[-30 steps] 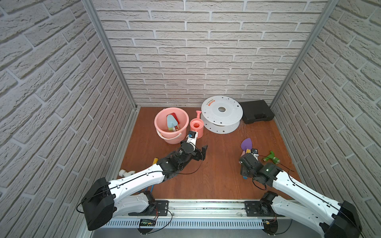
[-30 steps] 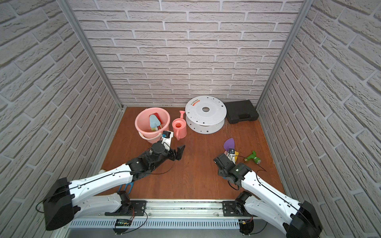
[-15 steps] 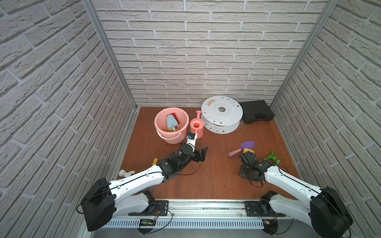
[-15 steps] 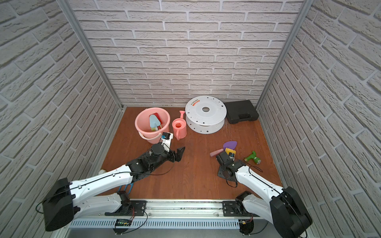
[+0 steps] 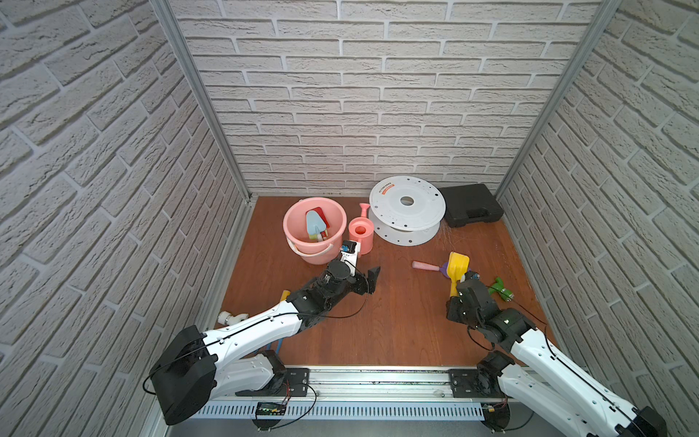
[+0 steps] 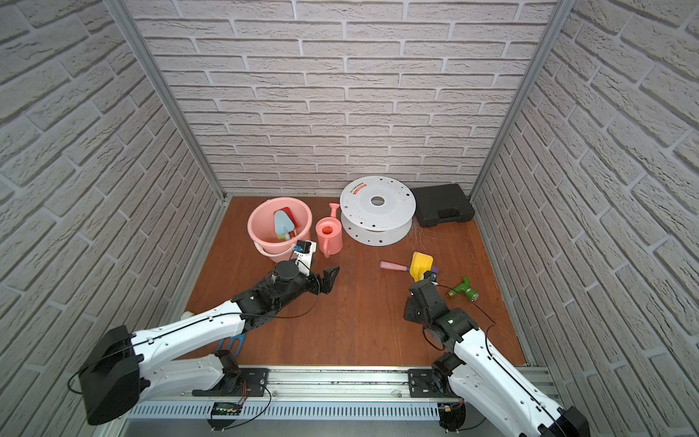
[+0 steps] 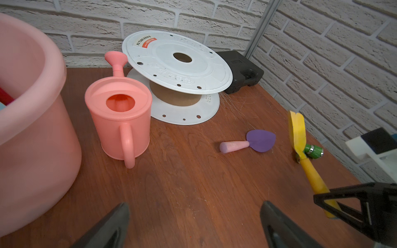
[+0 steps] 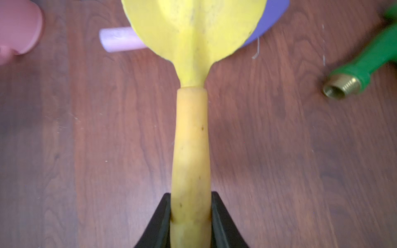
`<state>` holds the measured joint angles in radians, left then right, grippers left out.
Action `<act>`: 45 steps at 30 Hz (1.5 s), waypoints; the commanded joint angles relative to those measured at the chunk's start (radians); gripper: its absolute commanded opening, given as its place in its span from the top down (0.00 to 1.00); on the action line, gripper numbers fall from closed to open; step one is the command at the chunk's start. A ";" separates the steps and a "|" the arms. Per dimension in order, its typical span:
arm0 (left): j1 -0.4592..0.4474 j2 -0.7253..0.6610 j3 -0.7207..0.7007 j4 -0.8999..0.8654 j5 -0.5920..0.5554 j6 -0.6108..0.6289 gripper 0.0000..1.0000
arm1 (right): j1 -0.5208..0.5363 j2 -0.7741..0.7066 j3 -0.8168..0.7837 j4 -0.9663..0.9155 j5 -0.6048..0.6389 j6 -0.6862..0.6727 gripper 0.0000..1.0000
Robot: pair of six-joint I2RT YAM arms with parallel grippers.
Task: Organize the gardening tools
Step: Pick up the gardening tool from the center of the board.
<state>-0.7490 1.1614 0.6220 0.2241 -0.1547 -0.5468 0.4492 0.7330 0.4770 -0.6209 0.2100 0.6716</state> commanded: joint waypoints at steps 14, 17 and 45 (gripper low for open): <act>0.083 0.068 0.113 0.020 0.211 0.018 0.20 | 0.445 0.426 0.186 0.626 0.231 -0.364 0.97; 0.095 0.075 0.103 0.024 0.199 0.033 0.24 | 0.472 0.462 0.188 0.660 0.232 -0.386 0.97; 0.144 -0.013 0.072 0.012 0.076 0.033 0.93 | 0.594 0.556 0.181 0.716 0.353 -0.440 0.97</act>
<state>-0.6113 1.1584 0.7101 0.2207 -0.0544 -0.5320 1.0317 1.2873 0.6510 0.0319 0.5266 0.2455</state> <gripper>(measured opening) 0.122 0.301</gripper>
